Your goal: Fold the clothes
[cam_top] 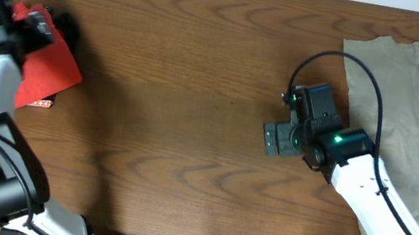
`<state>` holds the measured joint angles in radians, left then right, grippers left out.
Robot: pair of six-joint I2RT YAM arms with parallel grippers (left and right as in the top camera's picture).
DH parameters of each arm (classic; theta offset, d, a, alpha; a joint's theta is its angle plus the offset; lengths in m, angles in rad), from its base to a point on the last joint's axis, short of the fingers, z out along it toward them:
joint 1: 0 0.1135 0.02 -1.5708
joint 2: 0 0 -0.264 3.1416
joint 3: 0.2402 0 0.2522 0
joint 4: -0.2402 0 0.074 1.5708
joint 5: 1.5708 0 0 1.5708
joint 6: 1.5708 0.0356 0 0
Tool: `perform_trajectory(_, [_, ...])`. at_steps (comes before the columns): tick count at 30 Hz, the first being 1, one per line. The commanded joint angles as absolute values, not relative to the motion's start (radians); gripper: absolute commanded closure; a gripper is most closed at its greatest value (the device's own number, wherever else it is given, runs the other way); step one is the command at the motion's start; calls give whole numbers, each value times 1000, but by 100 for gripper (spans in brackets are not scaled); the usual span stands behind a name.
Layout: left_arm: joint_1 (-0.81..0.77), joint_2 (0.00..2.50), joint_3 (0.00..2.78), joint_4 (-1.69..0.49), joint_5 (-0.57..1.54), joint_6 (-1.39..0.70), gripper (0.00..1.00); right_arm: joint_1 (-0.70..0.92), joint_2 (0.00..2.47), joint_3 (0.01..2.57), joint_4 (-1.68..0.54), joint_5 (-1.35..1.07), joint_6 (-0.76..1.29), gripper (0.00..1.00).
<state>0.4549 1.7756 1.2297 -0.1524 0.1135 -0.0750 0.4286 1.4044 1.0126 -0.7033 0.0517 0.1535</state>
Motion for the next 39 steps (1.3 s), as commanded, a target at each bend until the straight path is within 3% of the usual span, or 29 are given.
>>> perform_trajectory(1, [323, 1773, 1252, -199, 172, -87, 2, 424, 1404, 1021, -622, -33, 172, 1])
perform_trajectory(9, [-15, 1777, 1252, -533, 172, -87, 2, 308, 1417, 1021, -535, -88, 261, 1])
perform_trajectory(15, [-161, 1777, 1252, -945, 172, -88, 2, 123, 1416, 1021, -739, -121, 206, 1])
perform_trajectory(22, [-186, 1747, 1244, -1311, 173, -142, 2, -17, 1412, 1021, -1029, -121, 185, 1])
perform_trajectory(29, [-187, 1413, 1105, -1250, 173, -148, 2, -25, 1242, 986, -1066, -121, 162, 1])
perform_trajectory(39, [-187, 583, 791, -842, 67, -212, 2, 6, 601, 703, -791, -67, 133, 0])
